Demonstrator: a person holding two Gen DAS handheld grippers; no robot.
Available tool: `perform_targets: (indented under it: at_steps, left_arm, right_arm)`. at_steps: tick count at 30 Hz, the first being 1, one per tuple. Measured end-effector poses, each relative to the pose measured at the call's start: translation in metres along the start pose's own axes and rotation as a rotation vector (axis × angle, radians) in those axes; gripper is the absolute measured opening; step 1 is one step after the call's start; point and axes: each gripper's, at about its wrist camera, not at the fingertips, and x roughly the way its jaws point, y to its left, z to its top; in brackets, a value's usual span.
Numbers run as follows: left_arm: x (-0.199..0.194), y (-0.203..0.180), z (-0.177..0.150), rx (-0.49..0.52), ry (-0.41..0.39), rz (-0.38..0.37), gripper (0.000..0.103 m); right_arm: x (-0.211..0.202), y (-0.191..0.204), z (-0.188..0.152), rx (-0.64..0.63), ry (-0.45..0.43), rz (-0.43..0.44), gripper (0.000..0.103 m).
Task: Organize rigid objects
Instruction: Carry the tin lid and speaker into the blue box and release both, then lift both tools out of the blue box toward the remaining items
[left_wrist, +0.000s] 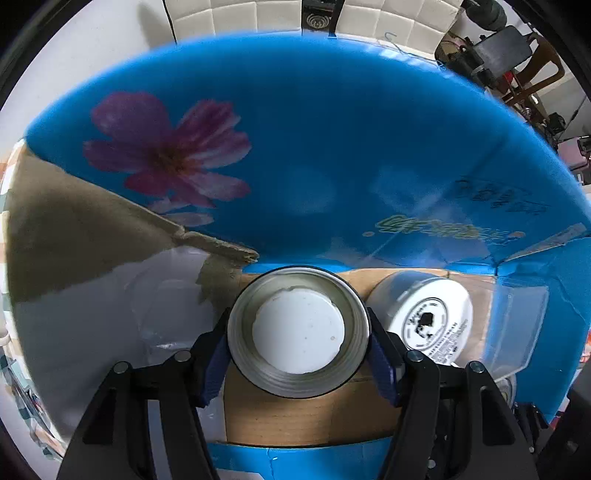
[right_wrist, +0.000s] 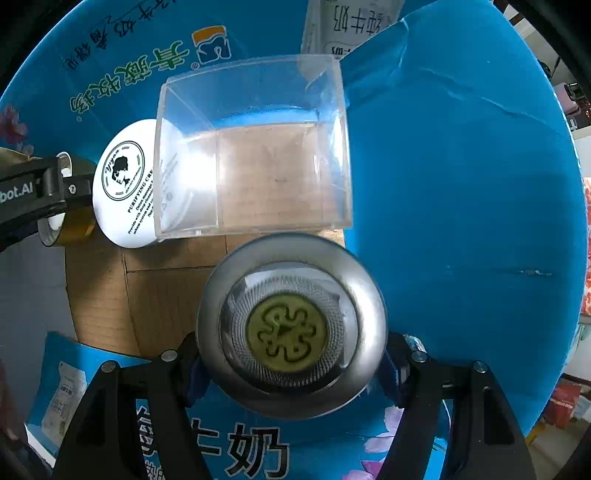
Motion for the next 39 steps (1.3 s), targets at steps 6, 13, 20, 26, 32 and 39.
perform_targets:
  at_steps: [6, 13, 20, 26, 32, 39]
  left_arm:
    - [0.001, 0.007, 0.002, -0.018, 0.034, -0.009, 0.063]
    - [0.005, 0.011, 0.005, 0.011, 0.066, 0.006, 0.064]
    - [-0.007, 0.006, -0.006, 0.026, 0.047, 0.01, 0.077]
    - [-0.025, -0.001, -0.014, 0.038, 0.026, -0.01, 0.095]
    - [-0.05, -0.003, -0.031, 0.054, -0.025, -0.012, 0.103]
    - [-0.093, 0.001, -0.05, 0.063, -0.113, -0.006, 0.103]
  right_arm:
    - [0.003, -0.002, 0.009, 0.01, 0.028, 0.016, 0.075]
    - [-0.001, 0.0, 0.023, 0.003, 0.029, -0.003, 0.075]
    - [-0.003, 0.002, 0.02, 0.004, 0.031, 0.016, 0.082]
    - [-0.024, -0.001, 0.018, 0.005, -0.006, 0.035, 0.093]
    - [-0.06, -0.009, 0.004, -0.012, -0.051, 0.039, 0.093]
    - [-0.13, -0.01, -0.029, -0.054, -0.153, 0.067, 0.093]
